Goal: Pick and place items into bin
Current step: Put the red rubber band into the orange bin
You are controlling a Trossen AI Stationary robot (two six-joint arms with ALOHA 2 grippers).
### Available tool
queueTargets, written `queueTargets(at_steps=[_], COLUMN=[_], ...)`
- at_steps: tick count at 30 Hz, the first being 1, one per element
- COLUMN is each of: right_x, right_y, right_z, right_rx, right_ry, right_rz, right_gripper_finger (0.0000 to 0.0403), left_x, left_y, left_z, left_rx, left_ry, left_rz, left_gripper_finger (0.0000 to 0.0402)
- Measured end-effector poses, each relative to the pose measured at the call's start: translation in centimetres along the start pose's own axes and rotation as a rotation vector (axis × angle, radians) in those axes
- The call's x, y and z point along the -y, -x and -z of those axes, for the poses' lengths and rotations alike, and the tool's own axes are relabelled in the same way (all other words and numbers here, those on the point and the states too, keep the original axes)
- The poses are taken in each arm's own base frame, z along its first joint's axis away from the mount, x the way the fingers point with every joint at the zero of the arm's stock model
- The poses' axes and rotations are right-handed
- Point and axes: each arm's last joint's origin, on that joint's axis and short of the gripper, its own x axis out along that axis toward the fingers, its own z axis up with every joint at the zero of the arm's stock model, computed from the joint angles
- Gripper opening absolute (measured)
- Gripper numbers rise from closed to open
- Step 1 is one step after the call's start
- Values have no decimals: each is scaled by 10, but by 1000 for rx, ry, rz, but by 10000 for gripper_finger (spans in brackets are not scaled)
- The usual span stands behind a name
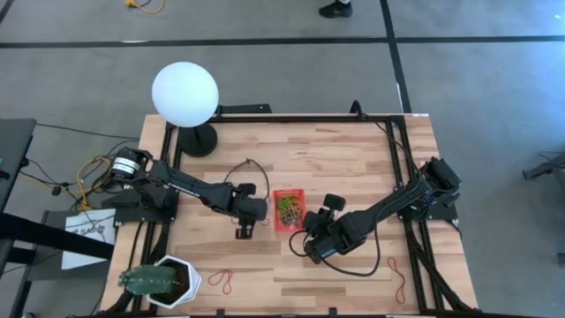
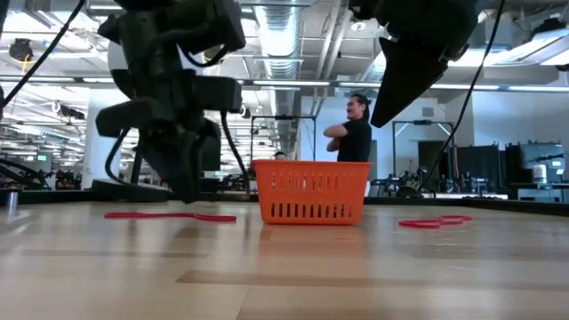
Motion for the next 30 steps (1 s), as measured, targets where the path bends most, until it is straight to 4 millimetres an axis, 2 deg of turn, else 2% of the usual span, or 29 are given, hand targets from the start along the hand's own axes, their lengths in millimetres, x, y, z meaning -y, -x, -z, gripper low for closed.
queueTargets(at_steps=[16,19,23,28,30], right_x=[0,0,0,0,0], right_y=[0,0,0,0,0], right_z=[0,0,0,0,0], right_rx=[0,0,0,0,1], right_ry=[2,1,1,1,1], right_rz=[0,0,0,0,-1], right_gripper_finger=[111,111,111,111,111], left_x=[-2,-1,-1,2,4], left_y=[-19,-20,-20,-16,-8], left_z=[20,20,19,13,6], left_rx=[87,85,103,125,149], left_ry=[38,60,94,123,119], left_rz=[-23,-5,12,1,-11], left_gripper_finger=[79,60,10,1,0])
